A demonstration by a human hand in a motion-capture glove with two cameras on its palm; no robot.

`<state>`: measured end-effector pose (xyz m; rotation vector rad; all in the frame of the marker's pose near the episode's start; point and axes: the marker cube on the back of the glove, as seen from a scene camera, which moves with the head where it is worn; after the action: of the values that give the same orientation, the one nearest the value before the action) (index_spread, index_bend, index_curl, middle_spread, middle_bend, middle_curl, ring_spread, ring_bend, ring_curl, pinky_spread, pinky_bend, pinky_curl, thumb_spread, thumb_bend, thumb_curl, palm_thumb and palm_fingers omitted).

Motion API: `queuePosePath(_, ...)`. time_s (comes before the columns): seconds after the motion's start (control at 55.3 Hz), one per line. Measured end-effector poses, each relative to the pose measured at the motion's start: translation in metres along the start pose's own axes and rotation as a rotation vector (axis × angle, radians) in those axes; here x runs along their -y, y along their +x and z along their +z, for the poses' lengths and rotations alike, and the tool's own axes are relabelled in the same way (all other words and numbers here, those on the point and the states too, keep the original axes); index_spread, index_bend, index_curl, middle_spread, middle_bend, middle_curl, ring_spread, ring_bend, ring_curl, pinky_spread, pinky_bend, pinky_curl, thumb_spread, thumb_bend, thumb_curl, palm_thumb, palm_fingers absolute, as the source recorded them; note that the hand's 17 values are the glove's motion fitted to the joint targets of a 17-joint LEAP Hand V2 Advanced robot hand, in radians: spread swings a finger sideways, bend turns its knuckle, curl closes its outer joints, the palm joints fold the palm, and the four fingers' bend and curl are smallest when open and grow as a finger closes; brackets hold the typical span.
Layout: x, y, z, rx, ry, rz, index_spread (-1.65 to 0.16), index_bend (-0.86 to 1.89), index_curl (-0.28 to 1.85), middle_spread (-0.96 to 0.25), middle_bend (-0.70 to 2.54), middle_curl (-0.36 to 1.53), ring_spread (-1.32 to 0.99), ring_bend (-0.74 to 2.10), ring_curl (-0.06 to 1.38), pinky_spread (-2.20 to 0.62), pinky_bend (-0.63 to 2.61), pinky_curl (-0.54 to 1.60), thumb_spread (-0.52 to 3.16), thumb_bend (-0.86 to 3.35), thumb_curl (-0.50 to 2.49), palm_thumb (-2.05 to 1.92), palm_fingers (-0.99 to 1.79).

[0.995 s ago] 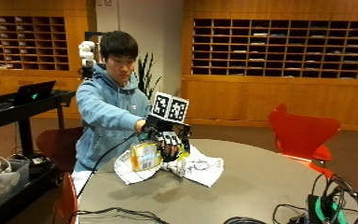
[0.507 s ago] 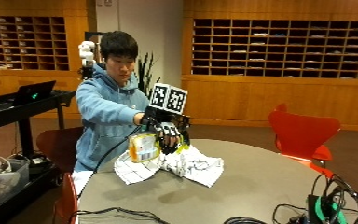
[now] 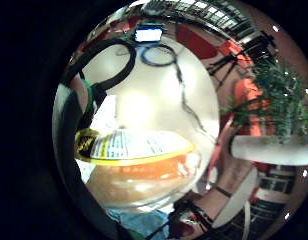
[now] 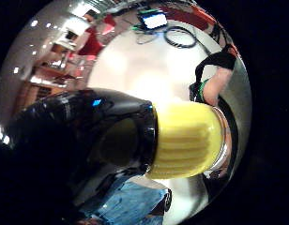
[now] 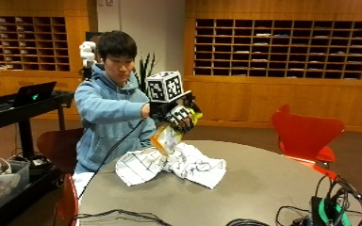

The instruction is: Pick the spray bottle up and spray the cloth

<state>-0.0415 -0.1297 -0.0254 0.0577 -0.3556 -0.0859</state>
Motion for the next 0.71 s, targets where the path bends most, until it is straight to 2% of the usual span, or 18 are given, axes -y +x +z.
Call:
queuePosePath(0.181,-0.014,-0.067,-0.006,0.531,-0.039,-0.110,-0.26,0.19,0.50,-0.22,0.43,0.48,-0.23,0.47,0.45,-0.33,0.33,0.42,0.39,-0.04,0.68,0.93,1.30)
queuePosePath(0.344,-0.028,-0.134,0.016,0.917,-0.098,-0.191,-0.25,0.19,0.50,-0.22,0.43,0.48,-0.23,0.47,0.45,-0.33,0.33,0.42,0.39,-0.04,0.69,0.93,1.30)
queuePosePath(0.507,-0.039,-0.191,0.066,1.104,-0.143,-0.204,-0.25,0.19,0.50,-0.22,0.43,0.48,-0.23,0.47,0.45,-0.33,0.33,0.42,0.39,-0.04,0.69,0.93,1.29)
queuePosePath(0.706,-0.035,-0.225,0.131,1.136,-0.142,-0.159,-0.25,0.20,0.51,-0.22,0.43,0.48,-0.23,0.46,0.45,-0.32,0.31,0.42,0.39,-0.04,0.69,0.94,1.28)
